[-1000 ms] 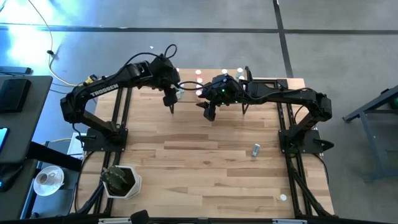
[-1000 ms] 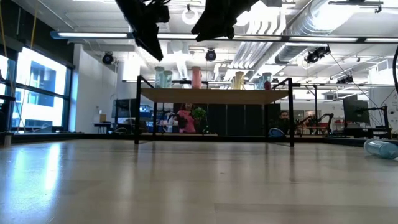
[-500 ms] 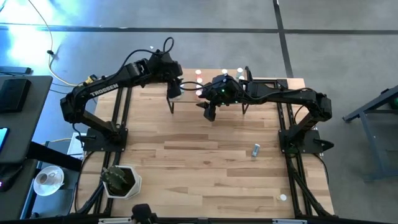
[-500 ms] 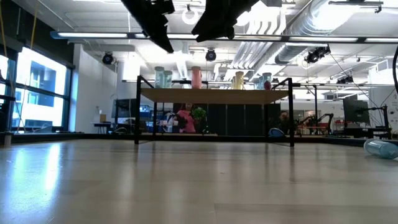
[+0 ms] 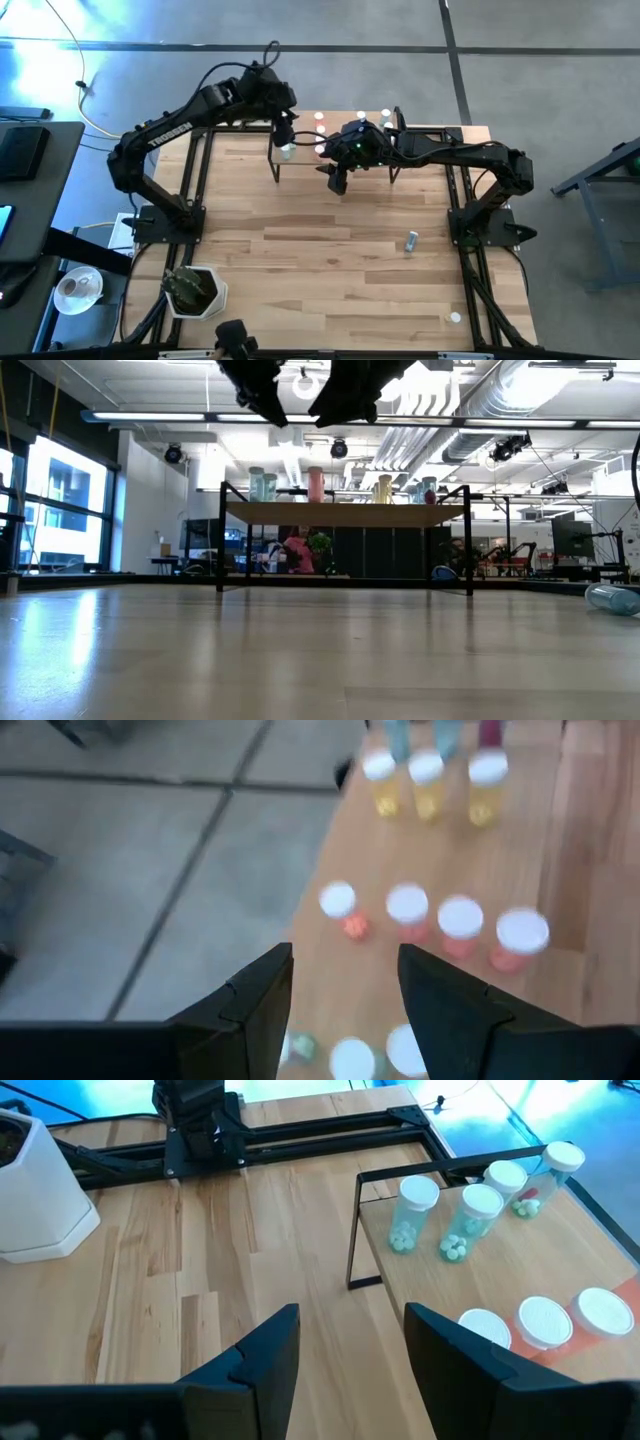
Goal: Pick and place medicine bottles onto shelf by color
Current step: Adjust the green pill bottle on the shelf
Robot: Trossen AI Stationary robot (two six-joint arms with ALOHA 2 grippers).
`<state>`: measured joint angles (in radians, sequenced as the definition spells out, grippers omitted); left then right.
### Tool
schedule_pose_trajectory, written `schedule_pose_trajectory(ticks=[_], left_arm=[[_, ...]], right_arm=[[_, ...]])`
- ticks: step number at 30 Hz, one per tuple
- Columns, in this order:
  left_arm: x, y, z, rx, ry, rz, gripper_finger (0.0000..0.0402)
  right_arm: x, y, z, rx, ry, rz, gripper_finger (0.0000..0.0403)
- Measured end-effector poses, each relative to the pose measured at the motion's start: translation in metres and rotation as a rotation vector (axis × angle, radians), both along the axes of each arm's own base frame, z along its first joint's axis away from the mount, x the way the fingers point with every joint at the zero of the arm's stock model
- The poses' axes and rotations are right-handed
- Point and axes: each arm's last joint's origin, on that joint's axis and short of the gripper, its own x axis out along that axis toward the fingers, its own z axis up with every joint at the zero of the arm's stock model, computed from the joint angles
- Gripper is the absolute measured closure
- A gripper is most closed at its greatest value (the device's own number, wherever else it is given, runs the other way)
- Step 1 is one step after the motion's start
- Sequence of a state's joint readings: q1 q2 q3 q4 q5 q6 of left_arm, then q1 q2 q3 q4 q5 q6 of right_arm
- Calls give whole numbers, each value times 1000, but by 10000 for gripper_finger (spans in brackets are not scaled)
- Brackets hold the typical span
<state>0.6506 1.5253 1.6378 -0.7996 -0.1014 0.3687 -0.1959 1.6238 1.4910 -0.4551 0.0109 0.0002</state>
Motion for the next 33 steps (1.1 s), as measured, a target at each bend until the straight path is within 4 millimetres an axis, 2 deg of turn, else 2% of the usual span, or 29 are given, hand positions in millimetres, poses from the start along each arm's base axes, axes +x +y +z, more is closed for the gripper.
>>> schedule_pose_trajectory(ticks=[8, 22, 33], left_arm=[[12, 8, -28, -95, 119, -6, 229], [33, 24, -64, -159, 213, 13, 229], [33, 23, -67, -138, 257, 64, 229]], right_arm=[[-1, 0, -1, 3, 13, 0, 231], [-1, 0, -1, 3, 15, 0, 231], [-1, 0, -1, 3, 13, 0, 231]])
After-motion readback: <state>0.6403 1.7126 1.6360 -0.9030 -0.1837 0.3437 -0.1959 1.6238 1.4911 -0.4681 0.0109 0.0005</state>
